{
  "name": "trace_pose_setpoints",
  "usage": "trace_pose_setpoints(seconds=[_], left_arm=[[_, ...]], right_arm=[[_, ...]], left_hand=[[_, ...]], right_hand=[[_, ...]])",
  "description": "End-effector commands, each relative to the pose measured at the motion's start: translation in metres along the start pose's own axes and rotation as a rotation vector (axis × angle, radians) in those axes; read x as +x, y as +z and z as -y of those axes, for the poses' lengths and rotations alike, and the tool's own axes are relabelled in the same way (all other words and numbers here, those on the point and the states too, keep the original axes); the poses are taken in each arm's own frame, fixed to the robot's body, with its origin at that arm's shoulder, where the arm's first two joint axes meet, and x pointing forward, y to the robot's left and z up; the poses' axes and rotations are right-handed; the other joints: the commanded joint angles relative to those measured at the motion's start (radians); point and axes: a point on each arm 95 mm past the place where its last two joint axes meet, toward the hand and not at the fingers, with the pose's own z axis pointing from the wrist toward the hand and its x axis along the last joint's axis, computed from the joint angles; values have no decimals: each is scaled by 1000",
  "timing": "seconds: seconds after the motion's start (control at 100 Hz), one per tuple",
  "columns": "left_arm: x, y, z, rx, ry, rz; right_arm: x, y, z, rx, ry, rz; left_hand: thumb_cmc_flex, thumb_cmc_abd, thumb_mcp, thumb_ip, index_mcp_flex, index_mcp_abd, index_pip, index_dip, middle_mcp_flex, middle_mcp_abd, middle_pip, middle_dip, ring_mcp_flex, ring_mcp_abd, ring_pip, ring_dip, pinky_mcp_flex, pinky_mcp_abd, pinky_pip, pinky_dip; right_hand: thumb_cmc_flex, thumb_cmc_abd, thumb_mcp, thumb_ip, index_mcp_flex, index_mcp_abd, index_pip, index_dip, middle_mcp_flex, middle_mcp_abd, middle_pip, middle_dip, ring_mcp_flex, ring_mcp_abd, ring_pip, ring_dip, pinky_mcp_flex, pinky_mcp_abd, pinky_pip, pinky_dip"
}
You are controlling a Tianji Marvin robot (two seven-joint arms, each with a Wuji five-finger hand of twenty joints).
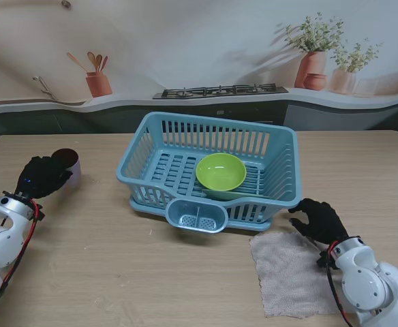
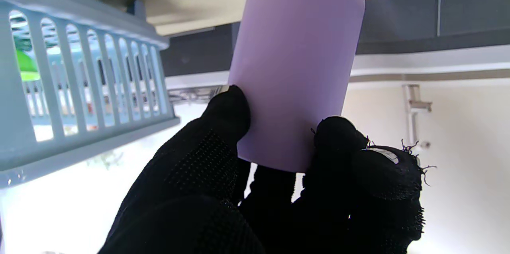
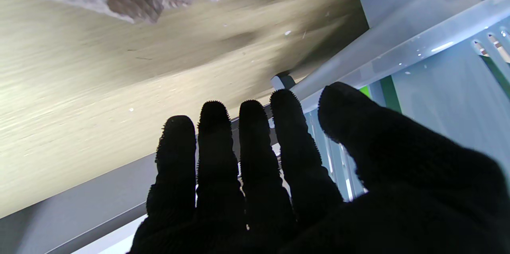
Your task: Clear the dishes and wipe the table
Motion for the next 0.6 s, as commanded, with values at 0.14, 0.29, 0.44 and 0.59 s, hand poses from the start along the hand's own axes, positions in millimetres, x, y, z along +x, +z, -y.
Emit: trace_pose_setpoints(seconds=[0.14, 0.29, 0.44, 0.59], left_arm=[[7, 14, 21, 11, -27, -38], [10, 22, 31, 17, -49, -55], [12, 30, 41, 31, -66, -73], [13, 39, 54, 42, -84, -94]], right_arm=[[-1, -3, 3, 13, 4, -5], [-1, -3, 2, 9, 5, -6], [-2, -3, 2, 6, 5, -7], [-3, -3, 1, 5, 4, -8]], left_hand=[[91, 40, 147, -1, -6, -92, 195, 97, 53, 110, 148, 91, 31, 41, 49, 42, 39, -18, 59, 42], [94, 54, 140, -3, -14, -92, 202, 122, 45, 111, 162, 100, 30, 37, 64, 54, 42, -20, 65, 57], [94, 53, 135, -2, -14, -95, 200, 128, 45, 109, 162, 100, 31, 35, 65, 56, 43, -23, 66, 63], [94, 50, 136, -1, -10, -99, 199, 131, 49, 107, 163, 100, 32, 36, 64, 57, 45, -24, 66, 66]], right_hand=[[-26, -27, 22, 38, 28, -1, -7, 5, 1, -5, -14, -11, -24, -14, -12, -6, -9, -15, -11, 9], [-27, -29, 23, 38, 28, -1, -7, 5, 1, -5, -14, -11, -24, -15, -12, -6, -9, -9, -10, 9], [-25, -28, 23, 38, 27, 0, -8, 5, 1, -5, -14, -11, -25, -14, -12, -6, -9, -12, -10, 9], [-26, -28, 23, 38, 28, 0, -8, 5, 3, -5, -13, -11, -24, -13, -11, -6, -9, -12, -10, 9]])
